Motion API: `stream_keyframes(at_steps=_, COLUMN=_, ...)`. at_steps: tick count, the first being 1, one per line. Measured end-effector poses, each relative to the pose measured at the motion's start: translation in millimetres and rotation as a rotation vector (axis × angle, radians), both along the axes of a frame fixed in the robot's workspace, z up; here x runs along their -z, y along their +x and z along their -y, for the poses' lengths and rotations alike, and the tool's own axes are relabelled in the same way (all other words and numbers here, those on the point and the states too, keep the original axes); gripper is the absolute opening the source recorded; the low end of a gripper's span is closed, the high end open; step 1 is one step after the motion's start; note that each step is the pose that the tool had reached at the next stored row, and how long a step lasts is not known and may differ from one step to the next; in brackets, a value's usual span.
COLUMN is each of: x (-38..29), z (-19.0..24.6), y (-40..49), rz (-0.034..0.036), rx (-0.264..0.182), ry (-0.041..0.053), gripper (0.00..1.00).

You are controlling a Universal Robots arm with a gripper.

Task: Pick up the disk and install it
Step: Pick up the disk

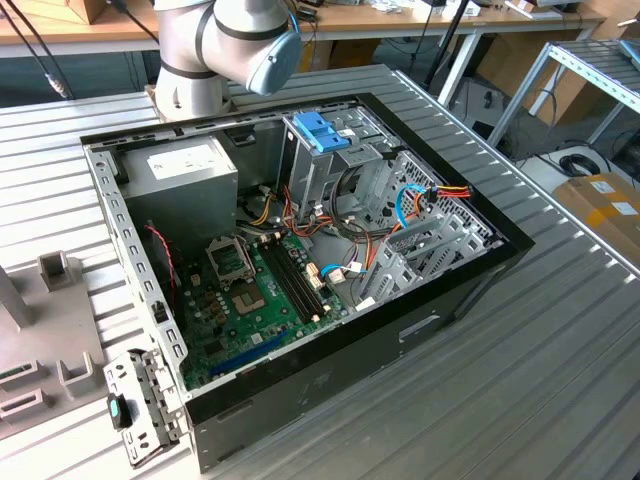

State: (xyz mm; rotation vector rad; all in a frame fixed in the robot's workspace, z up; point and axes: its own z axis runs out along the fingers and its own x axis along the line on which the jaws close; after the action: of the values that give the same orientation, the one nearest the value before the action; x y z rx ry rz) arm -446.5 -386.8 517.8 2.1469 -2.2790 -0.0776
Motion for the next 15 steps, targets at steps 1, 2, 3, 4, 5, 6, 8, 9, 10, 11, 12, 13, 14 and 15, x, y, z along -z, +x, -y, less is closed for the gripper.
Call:
stream_keyframes(at_steps=1, x=0.0, z=0.6, y=0.0, rz=0.0001, rx=0.000, ry=0.0000, gripper=0.37)
stream_keyframes(at_steps=2, x=0.1, z=1.1, y=0.0, rz=0.0001, rx=0.000, ry=0.0000, gripper=0.37)
stream_keyframes(at_steps=3, x=0.0, z=1.9, y=0.0, rz=0.0000, rx=0.000, ry=0.0000, gripper=0.37)
stream_keyframes(at_steps=4, x=0.0, z=2.6, y=0.0, rz=0.0000, rx=0.000, ry=0.0000, gripper=0.37)
stream_keyframes(at_steps=5, x=0.1, z=3.4, y=0.0, rz=0.0001, rx=0.000, ry=0.0001, gripper=0.37)
stream_keyframes(at_steps=6, x=0.0, z=4.6, y=0.0, rz=0.0000, rx=0.000, ry=0.0000, gripper=0.37)
stream_keyframes(at_steps=8, x=0.0, z=6.1, y=0.0, rz=0.0000, rx=0.000, ry=0.0000, gripper=0.37)
stream_keyframes(at_steps=9, x=0.1, z=7.3, y=0.0, rz=0.0001, rx=0.000, ry=0.0000, gripper=0.37)
stream_keyframes(at_steps=10, x=0.1, z=8.5, y=0.0, rz=0.0001, rx=0.000, ry=0.0001, gripper=0.37)
stream_keyframes(at_steps=11, x=0.0, z=9.8, y=0.0, rz=0.0001, rx=0.000, ry=0.0000, gripper=0.37)
stream_keyframes(at_steps=12, x=0.1, z=10.7, y=0.0, rz=0.0001, rx=0.000, ry=0.0001, gripper=0.37)
stream_keyframes(at_steps=13, x=0.0, z=11.7, y=0.0, rz=0.0001, rx=0.000, ry=0.0000, gripper=0.37)
stream_keyframes(at_steps=14, x=0.0, z=12.7, y=0.0, rz=0.0000, rx=0.000, ry=0.0000, gripper=0.37)
stream_keyframes(at_steps=15, x=0.0, z=14.1, y=0.0, rz=0.0000, rx=0.000, ry=0.0000, gripper=0.37)
